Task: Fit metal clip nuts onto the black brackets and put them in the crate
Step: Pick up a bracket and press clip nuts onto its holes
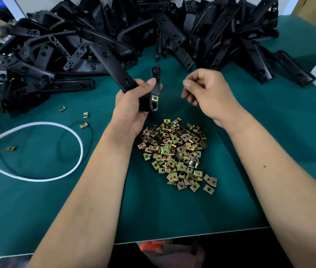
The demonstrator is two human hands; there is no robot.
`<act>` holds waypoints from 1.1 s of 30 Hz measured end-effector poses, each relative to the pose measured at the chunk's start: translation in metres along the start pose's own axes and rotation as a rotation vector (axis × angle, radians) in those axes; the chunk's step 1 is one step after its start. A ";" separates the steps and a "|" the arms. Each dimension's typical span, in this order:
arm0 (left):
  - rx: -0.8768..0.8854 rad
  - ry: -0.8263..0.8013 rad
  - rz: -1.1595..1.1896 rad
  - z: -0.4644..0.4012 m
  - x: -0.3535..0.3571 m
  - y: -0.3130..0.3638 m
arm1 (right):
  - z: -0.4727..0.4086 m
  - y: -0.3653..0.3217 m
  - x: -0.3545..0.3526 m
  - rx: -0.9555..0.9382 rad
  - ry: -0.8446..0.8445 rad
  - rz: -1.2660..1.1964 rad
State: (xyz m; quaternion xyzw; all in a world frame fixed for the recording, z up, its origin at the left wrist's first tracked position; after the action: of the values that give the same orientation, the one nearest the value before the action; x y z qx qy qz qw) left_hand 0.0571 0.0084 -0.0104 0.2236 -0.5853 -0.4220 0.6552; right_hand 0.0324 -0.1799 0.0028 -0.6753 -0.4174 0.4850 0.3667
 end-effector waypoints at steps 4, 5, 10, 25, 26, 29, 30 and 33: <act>0.008 -0.030 0.004 -0.001 0.001 0.001 | 0.003 -0.005 0.012 0.057 0.017 -0.398; 0.003 -0.031 0.009 -0.001 0.001 0.001 | 0.003 -0.005 0.013 0.068 0.012 -0.447; -0.004 -0.027 0.001 -0.002 -0.002 0.000 | 0.005 -0.009 0.012 0.048 -0.012 -0.576; -0.068 -0.078 -0.092 -0.001 0.001 -0.004 | 0.007 -0.008 0.018 0.150 -0.040 -0.521; -0.070 -0.073 -0.109 -0.001 0.000 -0.004 | 0.007 -0.009 0.020 0.143 -0.054 -0.477; -0.076 -0.064 -0.144 -0.002 -0.002 -0.004 | 0.009 -0.010 0.024 0.117 -0.090 -0.340; -0.080 -0.065 -0.151 -0.002 -0.002 -0.004 | 0.010 -0.010 0.025 0.114 -0.099 -0.321; -0.089 -0.069 -0.170 -0.002 -0.001 -0.004 | 0.010 -0.010 0.026 0.113 -0.111 -0.329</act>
State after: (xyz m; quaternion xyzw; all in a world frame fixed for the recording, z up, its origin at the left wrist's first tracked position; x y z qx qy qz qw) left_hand 0.0577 0.0068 -0.0151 0.2287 -0.5672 -0.5091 0.6057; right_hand 0.0250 -0.1513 0.0002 -0.5486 -0.5139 0.4776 0.4548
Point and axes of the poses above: each hand's wrist, its own z-axis away from the middle knuckle, its own x-axis out of the palm, y = z × x, the point moved 4 cm from there along -z, towards the middle knuckle, and after that the axes turned 6 degrees about -x, right-handed, at the moved point
